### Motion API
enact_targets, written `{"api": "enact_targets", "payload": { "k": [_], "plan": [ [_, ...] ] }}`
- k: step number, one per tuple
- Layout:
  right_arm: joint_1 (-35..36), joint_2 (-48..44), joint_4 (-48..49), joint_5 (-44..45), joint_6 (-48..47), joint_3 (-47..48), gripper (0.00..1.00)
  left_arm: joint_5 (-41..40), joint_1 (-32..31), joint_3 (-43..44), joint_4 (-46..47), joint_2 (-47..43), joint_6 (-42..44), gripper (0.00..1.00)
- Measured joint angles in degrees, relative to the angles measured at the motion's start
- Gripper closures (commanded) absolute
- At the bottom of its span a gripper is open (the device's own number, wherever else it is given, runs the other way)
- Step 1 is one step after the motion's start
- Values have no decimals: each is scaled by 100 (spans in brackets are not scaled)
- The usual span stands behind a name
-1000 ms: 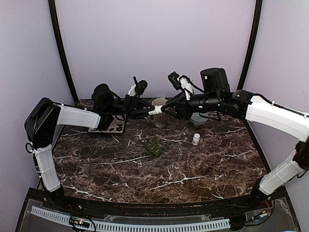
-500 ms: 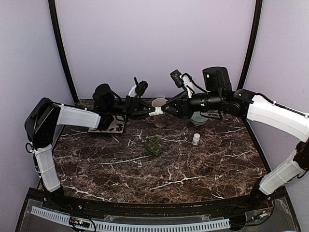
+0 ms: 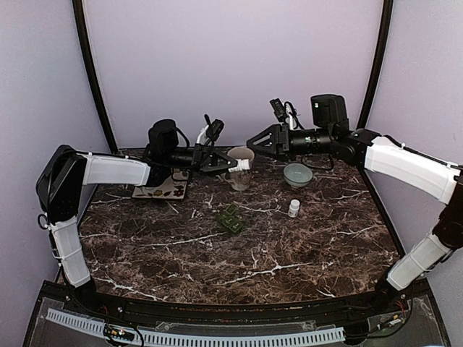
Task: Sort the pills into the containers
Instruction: Unscrew the lid of the pill bottle.
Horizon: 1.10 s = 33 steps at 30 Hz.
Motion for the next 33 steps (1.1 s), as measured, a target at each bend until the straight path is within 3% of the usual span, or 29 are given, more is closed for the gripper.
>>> {"api": "enact_targets", "payload": {
  "k": [5, 14, 29, 33],
  "plan": [
    [-90, 409, -149, -306, 903, 131, 55, -138, 0, 173, -708, -122, 667, 97],
    [-219, 527, -168, -728, 1707, 131, 56, -258, 0, 232, -1261, -262, 1191, 97],
    [-240, 872, -203, -1154, 1860, 131, 57, -295, 20, 437, -1770, -262, 1515, 97],
    [-245, 887, -164, -1196, 1895, 136, 65, -295, 20, 466, -1827, -262, 1543, 97]
  ]
}}
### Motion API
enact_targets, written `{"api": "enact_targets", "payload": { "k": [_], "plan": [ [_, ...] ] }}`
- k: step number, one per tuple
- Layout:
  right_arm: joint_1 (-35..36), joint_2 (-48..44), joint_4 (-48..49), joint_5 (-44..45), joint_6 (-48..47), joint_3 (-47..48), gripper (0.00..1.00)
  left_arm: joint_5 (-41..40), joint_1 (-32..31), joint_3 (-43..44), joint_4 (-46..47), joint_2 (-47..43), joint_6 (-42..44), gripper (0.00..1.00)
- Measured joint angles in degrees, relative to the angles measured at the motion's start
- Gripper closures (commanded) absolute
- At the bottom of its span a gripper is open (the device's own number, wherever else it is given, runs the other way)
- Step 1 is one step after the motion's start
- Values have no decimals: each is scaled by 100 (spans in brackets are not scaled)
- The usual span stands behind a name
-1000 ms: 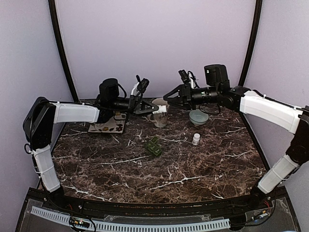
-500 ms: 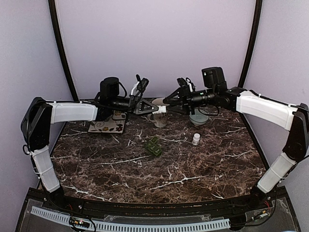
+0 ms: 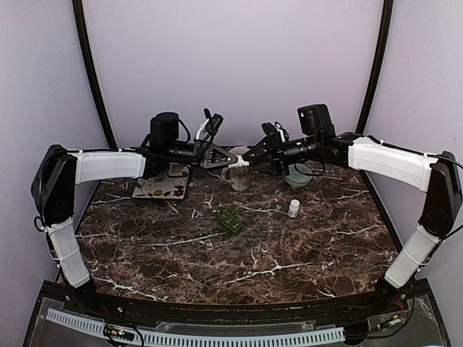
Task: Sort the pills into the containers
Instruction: Unscrew the lid of the pill bottle.
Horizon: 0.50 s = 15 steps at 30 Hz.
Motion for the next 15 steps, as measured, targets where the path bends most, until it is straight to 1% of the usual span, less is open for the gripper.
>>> {"api": "enact_targets", "payload": {
  "k": [5, 10, 15],
  "plan": [
    [0, 17, 48, -98, 37, 24, 80, 2, 0, 0, -44, 0, 28, 97],
    [-7, 44, 116, -195, 70, 35, 99, 0, 4, 20, -37, 0, 35, 97],
    [-15, 68, 114, -236, -232, 72, 100, 17, 11, 20, 15, 0, -66, 96]
  ]
}}
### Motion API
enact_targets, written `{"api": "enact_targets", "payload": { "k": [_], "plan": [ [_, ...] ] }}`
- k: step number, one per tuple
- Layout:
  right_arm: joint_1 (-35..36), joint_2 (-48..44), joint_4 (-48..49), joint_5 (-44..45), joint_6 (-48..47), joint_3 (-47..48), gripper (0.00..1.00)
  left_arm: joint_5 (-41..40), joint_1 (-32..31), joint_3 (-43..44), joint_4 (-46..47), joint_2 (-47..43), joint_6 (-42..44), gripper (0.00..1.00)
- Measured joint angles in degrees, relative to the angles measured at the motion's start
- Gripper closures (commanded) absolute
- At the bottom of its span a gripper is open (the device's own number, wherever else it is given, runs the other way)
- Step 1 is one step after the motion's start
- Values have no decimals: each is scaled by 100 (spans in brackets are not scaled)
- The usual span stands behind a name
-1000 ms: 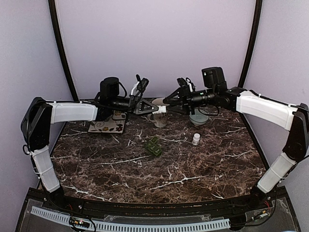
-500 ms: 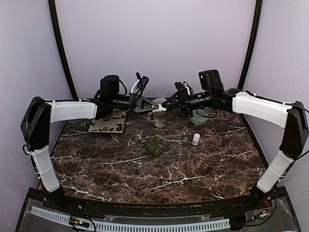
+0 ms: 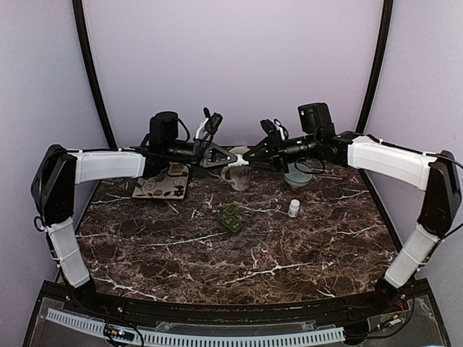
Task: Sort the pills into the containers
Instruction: Unscrew the lid of the pill bottle.
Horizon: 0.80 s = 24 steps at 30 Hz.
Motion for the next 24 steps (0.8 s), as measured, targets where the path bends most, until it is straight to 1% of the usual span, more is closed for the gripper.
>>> {"api": "enact_targets", "payload": {
  "k": [4, 11, 18, 24],
  "plan": [
    [0, -7, -146, 15, -695, 133, 100, 63, 11, 9, 214, 4, -345, 96],
    [39, -216, -323, 323, -2354, 236, 100, 212, 9, 17, 868, 37, -1241, 96],
    [302, -811, -363, 1189, -4004, -22, 100, 321, -55, 20, 1519, 37, -1873, 96],
    [540, -1231, -59, 1867, -5012, -450, 100, 374, -116, 20, 1718, 37, -2087, 96]
  ]
}}
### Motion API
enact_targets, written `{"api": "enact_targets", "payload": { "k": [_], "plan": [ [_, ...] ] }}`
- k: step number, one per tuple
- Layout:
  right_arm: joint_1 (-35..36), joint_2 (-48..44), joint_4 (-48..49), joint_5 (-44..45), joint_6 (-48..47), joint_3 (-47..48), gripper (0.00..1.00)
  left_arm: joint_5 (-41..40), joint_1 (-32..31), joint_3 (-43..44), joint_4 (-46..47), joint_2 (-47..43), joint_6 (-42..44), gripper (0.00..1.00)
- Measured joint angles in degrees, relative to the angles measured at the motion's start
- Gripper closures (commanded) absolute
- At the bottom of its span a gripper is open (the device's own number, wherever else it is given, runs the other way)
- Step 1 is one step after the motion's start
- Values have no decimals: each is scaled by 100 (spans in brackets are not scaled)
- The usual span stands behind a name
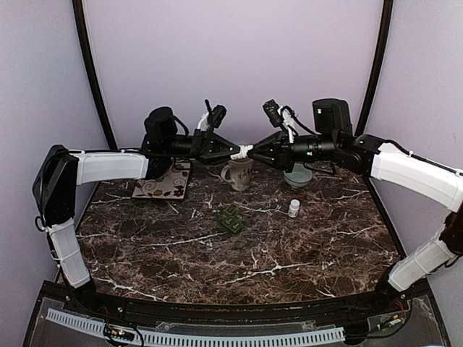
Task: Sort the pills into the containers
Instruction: Unscrew the lid of the pill bottle.
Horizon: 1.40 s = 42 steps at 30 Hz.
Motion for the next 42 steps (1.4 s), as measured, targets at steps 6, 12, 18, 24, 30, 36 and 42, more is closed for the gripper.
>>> {"api": "enact_targets", "payload": {
  "k": [6, 12, 18, 24, 30, 36, 42],
  "plan": [
    [201, -205, 387, 485, -686, -313, 100, 85, -2, 0, 162, 9, -181, 96],
    [278, -219, 542, 713, -1036, -398, 100, 129, 22, -9, 345, 68, -326, 96],
    [323, -247, 581, 835, -1259, -457, 100, 188, 28, -33, 577, 138, -511, 96],
    [354, -249, 570, 935, -1419, -472, 90, 234, 35, -55, 887, 232, -785, 96],
    [365, -234, 468, 962, -1432, -420, 63, 258, 35, -55, 1029, 280, -922, 96],
    [348, -140, 151, 1209, -1338, -249, 53, 356, 83, -55, 1169, 282, -994, 97],
    [328, -138, 72, 1316, -1305, -245, 52, 428, 101, -55, 1202, 282, -1008, 97]
  ]
}}
